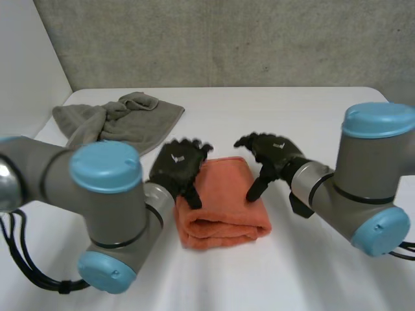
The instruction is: Fold the laundry.
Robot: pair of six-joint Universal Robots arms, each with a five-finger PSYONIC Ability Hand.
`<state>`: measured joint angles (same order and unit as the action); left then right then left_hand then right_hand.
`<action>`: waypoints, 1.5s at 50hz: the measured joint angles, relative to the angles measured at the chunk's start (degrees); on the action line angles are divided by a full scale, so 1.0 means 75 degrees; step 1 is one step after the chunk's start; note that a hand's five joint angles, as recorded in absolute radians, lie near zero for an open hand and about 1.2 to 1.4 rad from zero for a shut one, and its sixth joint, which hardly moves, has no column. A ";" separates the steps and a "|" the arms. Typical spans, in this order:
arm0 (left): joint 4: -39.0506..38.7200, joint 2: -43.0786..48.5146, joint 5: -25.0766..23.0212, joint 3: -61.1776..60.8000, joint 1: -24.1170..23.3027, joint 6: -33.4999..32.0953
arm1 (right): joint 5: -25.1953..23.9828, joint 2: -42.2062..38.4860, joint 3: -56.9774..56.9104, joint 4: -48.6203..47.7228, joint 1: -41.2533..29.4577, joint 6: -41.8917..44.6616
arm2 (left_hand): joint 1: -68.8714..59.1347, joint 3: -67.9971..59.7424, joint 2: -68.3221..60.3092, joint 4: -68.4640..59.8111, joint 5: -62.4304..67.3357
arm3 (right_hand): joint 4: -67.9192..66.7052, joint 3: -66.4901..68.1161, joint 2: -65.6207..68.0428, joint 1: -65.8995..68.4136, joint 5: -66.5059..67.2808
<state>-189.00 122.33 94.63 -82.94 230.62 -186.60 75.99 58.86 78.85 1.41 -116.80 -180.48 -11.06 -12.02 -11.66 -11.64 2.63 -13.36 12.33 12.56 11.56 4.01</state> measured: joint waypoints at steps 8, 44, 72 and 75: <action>0.0818 0.0695 0.0282 0.0324 0.0018 -0.0078 | -0.0013 -0.0935 -0.0377 0.0381 -0.0074 0.0583 | 0.0000 0.0000 0.0000 0.0000 0.0000 | 0.0000 0.0000 0.0000 -0.0001 0.0000; 0.2217 -0.2382 -0.3046 0.0943 0.0949 -0.0141 | 0.0095 0.1729 0.3358 -0.1347 0.0886 -0.0414 | 0.0000 0.0000 0.0000 0.0000 -0.0001 | 0.0000 0.0000 0.0000 -0.0214 -0.0021; 0.2717 -0.2090 -0.3756 0.0980 0.0972 -0.0100 | -0.0394 -0.0156 0.2714 -0.2094 0.0318 -0.1155 | 0.0000 0.0000 0.0000 0.0000 -0.0001 | -0.1086 0.1206 0.1308 0.0996 0.0946; 0.2715 -0.2054 -0.3756 0.0979 0.0972 -0.0098 | -0.0364 -0.0266 0.2522 -0.2090 0.0177 -0.1165 | 0.0000 0.0000 0.0000 0.0000 -0.0001 | -0.1086 0.1205 0.1308 0.1022 0.0945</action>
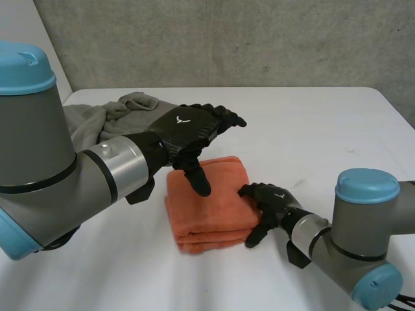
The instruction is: Fold the laundry.
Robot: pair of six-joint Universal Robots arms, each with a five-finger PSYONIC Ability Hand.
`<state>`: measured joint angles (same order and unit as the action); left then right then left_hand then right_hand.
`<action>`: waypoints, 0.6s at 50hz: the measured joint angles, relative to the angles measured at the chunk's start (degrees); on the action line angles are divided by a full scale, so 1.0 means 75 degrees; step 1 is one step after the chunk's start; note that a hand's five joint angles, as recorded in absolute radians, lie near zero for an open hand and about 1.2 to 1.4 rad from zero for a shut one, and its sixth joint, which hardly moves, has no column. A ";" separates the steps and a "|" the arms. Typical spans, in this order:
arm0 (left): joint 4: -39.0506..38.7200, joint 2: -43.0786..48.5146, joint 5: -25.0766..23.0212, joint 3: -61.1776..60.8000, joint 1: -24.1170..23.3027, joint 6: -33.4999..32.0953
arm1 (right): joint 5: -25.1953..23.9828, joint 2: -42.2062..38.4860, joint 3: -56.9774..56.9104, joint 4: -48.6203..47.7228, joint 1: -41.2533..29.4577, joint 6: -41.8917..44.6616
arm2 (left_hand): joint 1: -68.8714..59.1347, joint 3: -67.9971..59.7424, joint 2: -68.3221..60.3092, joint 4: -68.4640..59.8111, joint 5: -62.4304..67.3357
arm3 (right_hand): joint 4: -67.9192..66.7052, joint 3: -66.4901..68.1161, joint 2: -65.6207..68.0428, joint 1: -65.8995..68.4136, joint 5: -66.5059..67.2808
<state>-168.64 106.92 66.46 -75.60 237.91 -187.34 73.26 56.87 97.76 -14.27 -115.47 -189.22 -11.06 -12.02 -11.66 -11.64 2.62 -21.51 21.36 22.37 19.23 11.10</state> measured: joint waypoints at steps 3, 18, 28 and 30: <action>0.0000 0.0023 -0.0004 0.0000 0.0000 0.0002 | 0.0021 -0.0063 -0.0154 0.0001 -0.0117 -0.0015 | 0.0000 0.0000 0.0000 0.0001 0.0000 | -0.0002 0.0001 -0.0001 0.0000 0.0001; 0.0003 0.0092 -0.0007 0.0002 0.0001 0.0006 | 0.0063 -0.0239 -0.0677 0.0100 -0.0407 -0.0465 | -0.0001 0.0000 0.0000 0.0000 0.0000 | 0.0043 -0.0038 -0.0021 -0.0060 -0.0234; -0.0002 0.0113 -0.0014 0.0006 0.0000 0.0014 | 0.0027 -0.0291 -0.0744 0.0199 -0.0423 -0.0725 | -0.0001 0.0000 0.0000 0.0000 0.0000 | 0.0043 -0.0038 -0.0021 -0.0092 -0.0234; 0.0000 0.0128 -0.0014 0.0004 0.0000 0.0016 | 0.0024 -0.0392 -0.0822 0.0205 -0.0450 -0.0789 | -0.0001 0.0000 0.0000 0.0000 0.0000 | 0.0043 -0.0038 -0.0021 -0.0092 -0.0231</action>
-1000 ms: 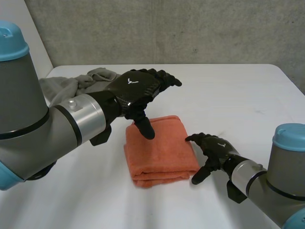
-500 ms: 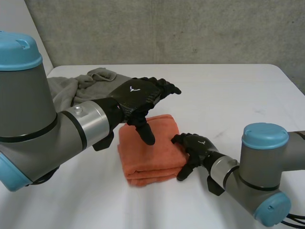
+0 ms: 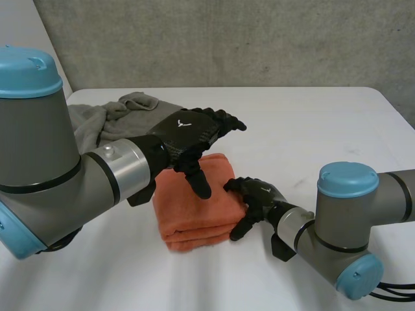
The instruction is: Fold the laundry.
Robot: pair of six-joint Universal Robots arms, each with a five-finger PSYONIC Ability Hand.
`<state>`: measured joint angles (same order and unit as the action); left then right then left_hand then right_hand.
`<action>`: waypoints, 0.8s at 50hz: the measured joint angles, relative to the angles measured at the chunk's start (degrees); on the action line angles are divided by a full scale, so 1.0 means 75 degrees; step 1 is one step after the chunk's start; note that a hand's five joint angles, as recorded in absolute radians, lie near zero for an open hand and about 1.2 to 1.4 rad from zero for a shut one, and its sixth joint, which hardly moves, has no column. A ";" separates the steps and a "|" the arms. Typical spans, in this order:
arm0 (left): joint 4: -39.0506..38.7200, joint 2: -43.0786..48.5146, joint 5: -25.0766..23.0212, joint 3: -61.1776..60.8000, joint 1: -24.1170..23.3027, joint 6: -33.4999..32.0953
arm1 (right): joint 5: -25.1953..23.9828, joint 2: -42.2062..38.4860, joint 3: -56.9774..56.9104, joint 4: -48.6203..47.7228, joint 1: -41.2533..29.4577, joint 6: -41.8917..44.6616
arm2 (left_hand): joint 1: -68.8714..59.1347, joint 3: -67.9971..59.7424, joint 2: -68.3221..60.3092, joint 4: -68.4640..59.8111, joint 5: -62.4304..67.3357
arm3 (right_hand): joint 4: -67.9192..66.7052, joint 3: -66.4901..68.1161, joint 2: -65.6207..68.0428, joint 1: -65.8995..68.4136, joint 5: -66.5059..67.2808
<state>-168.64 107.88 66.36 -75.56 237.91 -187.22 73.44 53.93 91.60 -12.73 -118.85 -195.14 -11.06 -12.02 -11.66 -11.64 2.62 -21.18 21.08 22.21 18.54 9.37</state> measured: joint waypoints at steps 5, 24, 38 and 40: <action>0.0002 0.0035 0.0000 -0.0003 0.0002 0.0002 | 0.0016 -0.0227 -0.0225 0.0004 -0.0109 -0.0057 | 0.0000 0.0000 0.0000 0.0000 0.0000 | -0.0046 0.0038 0.0019 0.0043 0.0289; -0.0003 0.0086 0.0000 -0.0003 0.0012 0.0002 | 0.0368 -0.0684 -0.1709 -0.0037 -0.0124 -0.0197 | 0.0000 0.0000 -0.0001 0.0000 0.0000 | -0.4674 0.4052 0.5642 0.3295 0.5988; -0.0004 0.0140 0.0000 -0.0003 0.0023 0.0001 | 0.0424 -0.2106 -0.4613 0.0807 0.2108 0.1173 | 0.0000 0.0000 0.0000 0.0000 0.0000 | -0.4674 0.4052 0.5642 0.3295 0.6126; -0.0003 0.0164 0.0004 -0.0003 0.0024 0.0001 | 0.0496 -0.2531 -0.5473 0.1084 0.2656 0.1401 | 0.0000 0.0000 0.0000 0.0000 0.0000 | -0.4674 0.4052 0.5642 0.3295 0.6160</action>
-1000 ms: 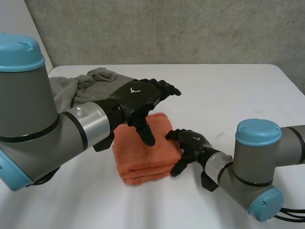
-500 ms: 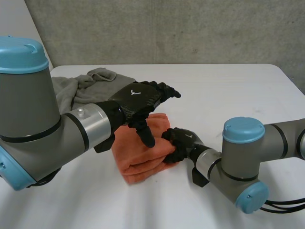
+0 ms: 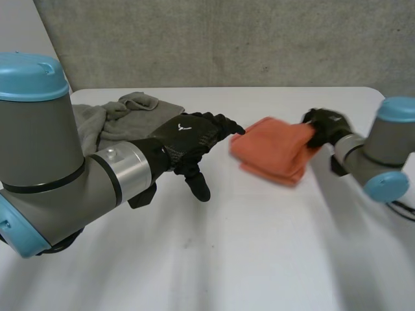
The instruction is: Fold the laundry.
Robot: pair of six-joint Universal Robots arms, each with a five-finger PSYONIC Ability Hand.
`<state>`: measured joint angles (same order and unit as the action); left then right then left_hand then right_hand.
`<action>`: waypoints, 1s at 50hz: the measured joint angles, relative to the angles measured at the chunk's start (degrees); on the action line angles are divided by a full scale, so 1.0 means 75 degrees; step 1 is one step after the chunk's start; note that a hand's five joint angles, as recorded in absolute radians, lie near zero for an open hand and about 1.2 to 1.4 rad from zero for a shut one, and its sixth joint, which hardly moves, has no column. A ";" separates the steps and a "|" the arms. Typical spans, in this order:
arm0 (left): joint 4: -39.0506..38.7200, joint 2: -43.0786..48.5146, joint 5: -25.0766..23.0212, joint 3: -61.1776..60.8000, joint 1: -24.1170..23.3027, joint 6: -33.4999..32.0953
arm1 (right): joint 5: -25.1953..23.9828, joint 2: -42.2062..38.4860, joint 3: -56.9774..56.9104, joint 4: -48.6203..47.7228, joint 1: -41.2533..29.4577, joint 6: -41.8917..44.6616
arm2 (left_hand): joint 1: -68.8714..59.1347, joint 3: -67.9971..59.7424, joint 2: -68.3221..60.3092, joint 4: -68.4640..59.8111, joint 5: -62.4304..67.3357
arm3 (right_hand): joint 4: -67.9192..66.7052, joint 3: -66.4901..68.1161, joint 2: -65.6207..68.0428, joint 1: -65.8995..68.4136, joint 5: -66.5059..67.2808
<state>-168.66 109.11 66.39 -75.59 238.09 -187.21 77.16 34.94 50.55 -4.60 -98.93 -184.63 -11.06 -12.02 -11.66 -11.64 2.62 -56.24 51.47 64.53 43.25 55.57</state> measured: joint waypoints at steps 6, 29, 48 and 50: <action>0.0000 0.0065 0.0006 -0.0002 0.0001 0.0000 | 0.0282 -0.0955 -0.1878 0.0678 0.0932 0.0150 | 0.0000 0.0000 -0.0001 0.0000 0.0001 | 0.0000 0.0000 0.0073 0.0000 0.0039; 0.0000 0.0453 0.0019 0.0000 -0.0007 0.0010 | 0.1906 -0.2992 -0.5212 0.1262 0.2725 0.1529 | 0.0000 0.0000 0.0000 0.0000 0.0000 | 0.0253 -0.0356 -0.0208 -0.0345 -0.0179; -0.0016 0.0293 0.0027 0.0030 -0.0020 0.0016 | 0.1330 -0.1901 -0.4929 0.3587 0.2763 0.4369 | 0.0000 0.0000 0.0000 0.0000 0.0000 | 0.5703 -0.5225 -0.6907 -0.4221 -0.6876; -0.0042 0.0188 0.0047 0.0038 -0.0020 0.0020 | 0.1474 -0.1613 -0.4800 0.3836 0.2764 0.5336 | 0.0000 0.0000 0.0000 0.0000 0.0000 | 0.5705 -0.5225 -0.6907 -0.4221 -0.6890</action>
<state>-168.97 110.52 66.74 -75.30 237.94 -187.05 88.21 22.84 14.55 24.17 -78.20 -144.60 -11.06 -12.02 -11.66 -11.64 2.62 -13.45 12.29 12.73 11.59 3.89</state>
